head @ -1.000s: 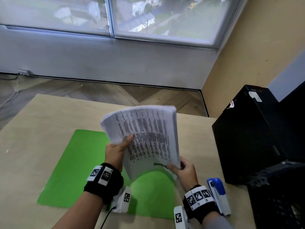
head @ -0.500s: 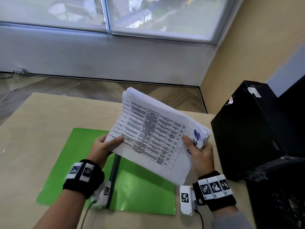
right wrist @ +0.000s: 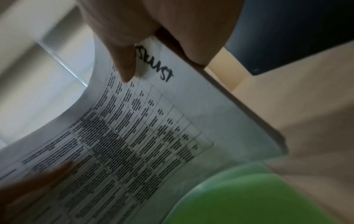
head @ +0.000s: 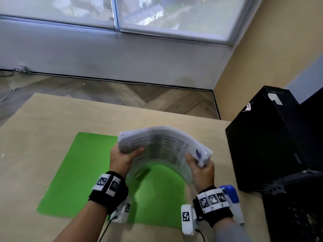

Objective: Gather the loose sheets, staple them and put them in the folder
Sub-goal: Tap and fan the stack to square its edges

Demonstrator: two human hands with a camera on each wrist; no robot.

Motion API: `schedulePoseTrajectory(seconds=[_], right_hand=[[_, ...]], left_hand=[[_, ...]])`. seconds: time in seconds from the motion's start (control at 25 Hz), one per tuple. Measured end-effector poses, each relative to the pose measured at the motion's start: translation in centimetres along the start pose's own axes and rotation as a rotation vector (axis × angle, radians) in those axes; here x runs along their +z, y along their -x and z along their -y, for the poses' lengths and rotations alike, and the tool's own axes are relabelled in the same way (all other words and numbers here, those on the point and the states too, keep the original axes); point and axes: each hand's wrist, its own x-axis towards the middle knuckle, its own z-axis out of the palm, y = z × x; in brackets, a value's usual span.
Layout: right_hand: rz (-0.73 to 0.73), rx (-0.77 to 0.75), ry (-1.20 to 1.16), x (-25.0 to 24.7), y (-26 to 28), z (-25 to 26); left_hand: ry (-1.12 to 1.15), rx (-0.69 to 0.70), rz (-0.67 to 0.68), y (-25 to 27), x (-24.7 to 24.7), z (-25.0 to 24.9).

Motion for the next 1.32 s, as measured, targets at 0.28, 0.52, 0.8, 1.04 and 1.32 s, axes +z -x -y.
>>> schedulePoseTrajectory(seconds=[0.28, 0.52, 0.8, 1.04, 1.32], right_hand=[[0.013, 0.070, 0.104, -0.8, 0.0, -1.9], [0.071, 0.341, 0.227, -1.8, -0.1, -5.4], [0.153, 0.105, 0.413, -1.7, -0.5, -1.7], [0.397, -0.512, 0.813, -2.9, -0.8, 3.8], [0.386, -0.589, 0.857, -2.9, -0.3, 8.0]], left_hand=[[-0.040, -0.039, -0.092, 0.2, -0.3, 1.2], [-0.075, -0.044, -0.031, -0.1, -0.3, 1.1], [-0.120, -0.090, -0.055, -0.3, -0.5, 0.2], [-0.921, 0.522, 0.016, 0.4, 0.3, -6.9], [-0.866, 0.829, 0.712, 2.0, 5.0, -11.1]])
